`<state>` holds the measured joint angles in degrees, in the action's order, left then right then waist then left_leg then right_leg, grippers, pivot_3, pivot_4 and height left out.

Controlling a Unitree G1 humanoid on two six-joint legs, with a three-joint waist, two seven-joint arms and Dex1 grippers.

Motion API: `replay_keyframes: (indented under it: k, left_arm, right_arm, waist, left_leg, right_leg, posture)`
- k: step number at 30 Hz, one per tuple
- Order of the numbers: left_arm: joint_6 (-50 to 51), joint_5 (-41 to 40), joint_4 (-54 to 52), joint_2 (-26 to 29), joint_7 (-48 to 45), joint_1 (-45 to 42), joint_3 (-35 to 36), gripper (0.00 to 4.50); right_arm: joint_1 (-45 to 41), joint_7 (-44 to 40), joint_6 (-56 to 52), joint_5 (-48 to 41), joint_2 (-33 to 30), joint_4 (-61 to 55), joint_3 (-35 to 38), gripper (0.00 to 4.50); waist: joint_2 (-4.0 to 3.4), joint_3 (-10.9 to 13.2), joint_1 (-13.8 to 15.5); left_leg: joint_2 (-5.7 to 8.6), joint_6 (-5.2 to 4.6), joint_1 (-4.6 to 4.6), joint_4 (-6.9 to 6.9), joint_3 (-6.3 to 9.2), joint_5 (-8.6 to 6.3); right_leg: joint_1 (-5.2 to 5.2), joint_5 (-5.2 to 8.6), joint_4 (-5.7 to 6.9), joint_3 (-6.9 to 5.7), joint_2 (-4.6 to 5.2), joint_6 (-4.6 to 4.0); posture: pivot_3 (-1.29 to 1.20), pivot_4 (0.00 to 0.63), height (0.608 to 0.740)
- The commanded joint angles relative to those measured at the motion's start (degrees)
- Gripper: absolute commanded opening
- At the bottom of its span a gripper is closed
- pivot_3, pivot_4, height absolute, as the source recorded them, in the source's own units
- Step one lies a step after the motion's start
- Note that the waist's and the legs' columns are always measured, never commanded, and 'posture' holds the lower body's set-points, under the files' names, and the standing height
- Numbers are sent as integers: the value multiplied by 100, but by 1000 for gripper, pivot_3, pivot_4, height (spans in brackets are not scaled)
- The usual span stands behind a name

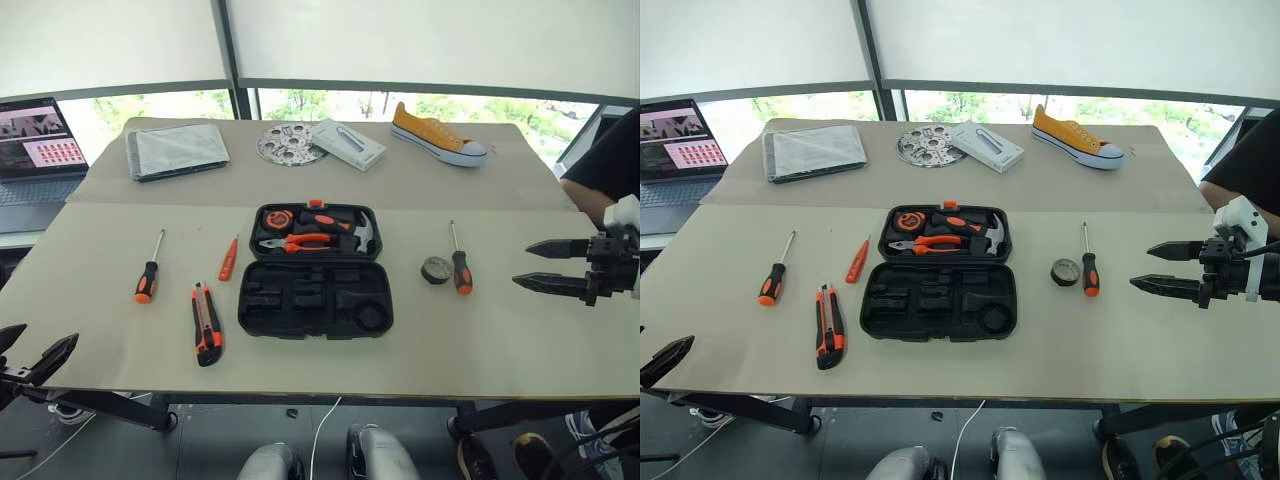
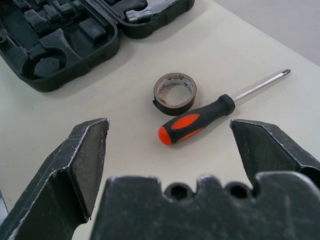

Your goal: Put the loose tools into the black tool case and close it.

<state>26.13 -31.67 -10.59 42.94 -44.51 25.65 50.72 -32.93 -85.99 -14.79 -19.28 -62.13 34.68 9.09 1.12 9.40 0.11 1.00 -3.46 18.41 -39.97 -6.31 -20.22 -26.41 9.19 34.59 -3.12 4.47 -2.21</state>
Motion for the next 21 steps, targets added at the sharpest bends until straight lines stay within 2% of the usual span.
replay_keyframes:
  k: [1,6,12,18,21]
  left_arm:
    - [128,-47,-211,88,137,-48,182,4358]
    - [918,-245,-717,147,684,-451,-47,4358]
    - [2343,-654,-938,398,1578,-1630,-477,4358]
    - [3338,-628,-545,590,2250,-2769,-1092,4358]
    - [3497,-242,3,668,2604,-3407,-1651,4358]
  right_arm:
    - [9,-28,211,-27,-15,-98,122,4500]
    - [99,184,396,-86,59,-202,274,4500]
    - [196,348,119,-363,208,-1098,385,4500]
    - [433,609,-371,-788,377,-2439,437,4500]
    - [465,752,-654,-1033,561,-3212,344,4500]
  waist:
    - [0,0,-1]
    - [0,0,13]
    - [-1,1,37]
    - [1,1,9]
    - [1,2,2]
  left_leg:
    - [0,0,0,0,0,0]
    - [1,1,-1,-2,0,0]
    - [2,8,-4,-8,0,4]
    - [3,19,-10,-6,1,7]
    - [3,30,-11,-7,2,13]
  right_leg:
    - [0,0,0,0,0,0]
    - [3,-1,2,0,0,1]
    - [3,1,25,-1,1,-1]
    - [2,3,38,-8,0,-5]
    - [4,3,42,-17,-1,-7]
  posture:
    - [0,150,733]
    - [0,150,733]
    - [0,150,733]
    - [0,150,733]
    - [0,150,733]
